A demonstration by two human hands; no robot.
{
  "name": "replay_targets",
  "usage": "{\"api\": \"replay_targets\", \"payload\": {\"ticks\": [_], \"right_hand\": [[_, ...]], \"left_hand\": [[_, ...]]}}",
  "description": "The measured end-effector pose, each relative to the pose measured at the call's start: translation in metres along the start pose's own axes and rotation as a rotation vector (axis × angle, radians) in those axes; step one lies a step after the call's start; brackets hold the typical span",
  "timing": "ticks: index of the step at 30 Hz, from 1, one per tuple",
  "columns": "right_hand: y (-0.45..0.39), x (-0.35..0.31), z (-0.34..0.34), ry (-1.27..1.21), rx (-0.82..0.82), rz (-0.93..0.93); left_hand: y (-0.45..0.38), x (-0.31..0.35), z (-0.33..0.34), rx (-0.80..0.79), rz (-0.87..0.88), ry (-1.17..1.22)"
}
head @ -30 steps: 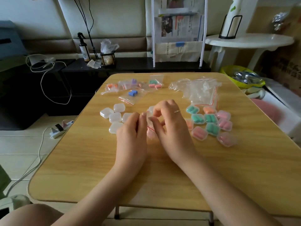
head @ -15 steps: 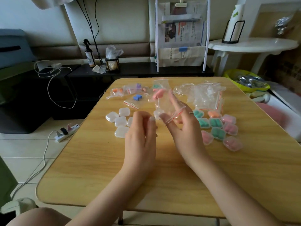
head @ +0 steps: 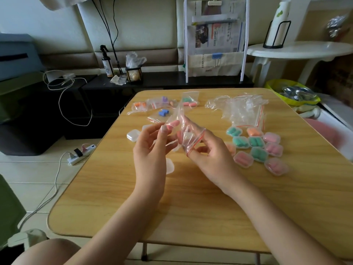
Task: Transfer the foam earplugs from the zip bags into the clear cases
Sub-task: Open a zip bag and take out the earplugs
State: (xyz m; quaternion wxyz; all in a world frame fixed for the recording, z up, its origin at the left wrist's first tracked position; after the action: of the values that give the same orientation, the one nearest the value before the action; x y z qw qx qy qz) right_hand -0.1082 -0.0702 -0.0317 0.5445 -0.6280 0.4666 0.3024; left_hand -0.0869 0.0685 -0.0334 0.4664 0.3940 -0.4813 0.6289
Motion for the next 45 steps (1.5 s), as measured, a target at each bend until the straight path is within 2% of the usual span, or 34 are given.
{"api": "replay_targets", "payload": {"ticks": [5,9,13,17,20,29,35,41,45], "right_hand": [[0.000,0.007,0.003,-0.007,-0.010,0.032],[0.001,0.006,0.001,0.031,0.012,0.023],[0.002,-0.004,-0.001,0.149,0.016,-0.053],[0.003,-0.013,-0.009,0.336,0.126,-0.189],[0.003,-0.017,-0.012,0.388,0.160,-0.256],[0.003,-0.022,-0.005,0.439,0.139,-0.319],[0.010,-0.039,-0.007,0.506,0.228,-0.446],[0.005,-0.025,-0.004,0.450,0.164,-0.350],[-0.004,-0.001,0.006,0.203,0.018,-0.087]], "left_hand": [[0.000,0.006,0.002,-0.032,0.072,-0.129],[0.000,0.003,0.005,-0.069,0.064,-0.162],[0.002,-0.003,0.014,-0.143,-0.002,-0.121],[0.004,-0.009,0.020,-0.172,-0.075,-0.042],[0.005,-0.008,0.023,-0.200,-0.055,-0.052],[0.002,-0.005,0.008,-0.062,-0.054,-0.026],[0.001,-0.011,0.002,-0.003,-0.111,-0.007],[0.000,-0.011,-0.003,0.036,-0.110,-0.051],[-0.002,-0.012,-0.007,0.066,-0.122,-0.052]]}}
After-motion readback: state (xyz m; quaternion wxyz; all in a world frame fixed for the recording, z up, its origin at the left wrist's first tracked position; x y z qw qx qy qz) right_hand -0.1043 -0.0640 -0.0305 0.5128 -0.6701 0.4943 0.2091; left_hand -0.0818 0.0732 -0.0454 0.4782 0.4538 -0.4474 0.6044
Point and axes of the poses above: each hand's wrist, its own y-axis away from the middle knuckle, its own z-axis out of the palm, x = y × z, the point moved 10 cm from there along -y, towards the middle knuckle, and after that the axes turned 3 degrees about -y, right-handed, at the moved point
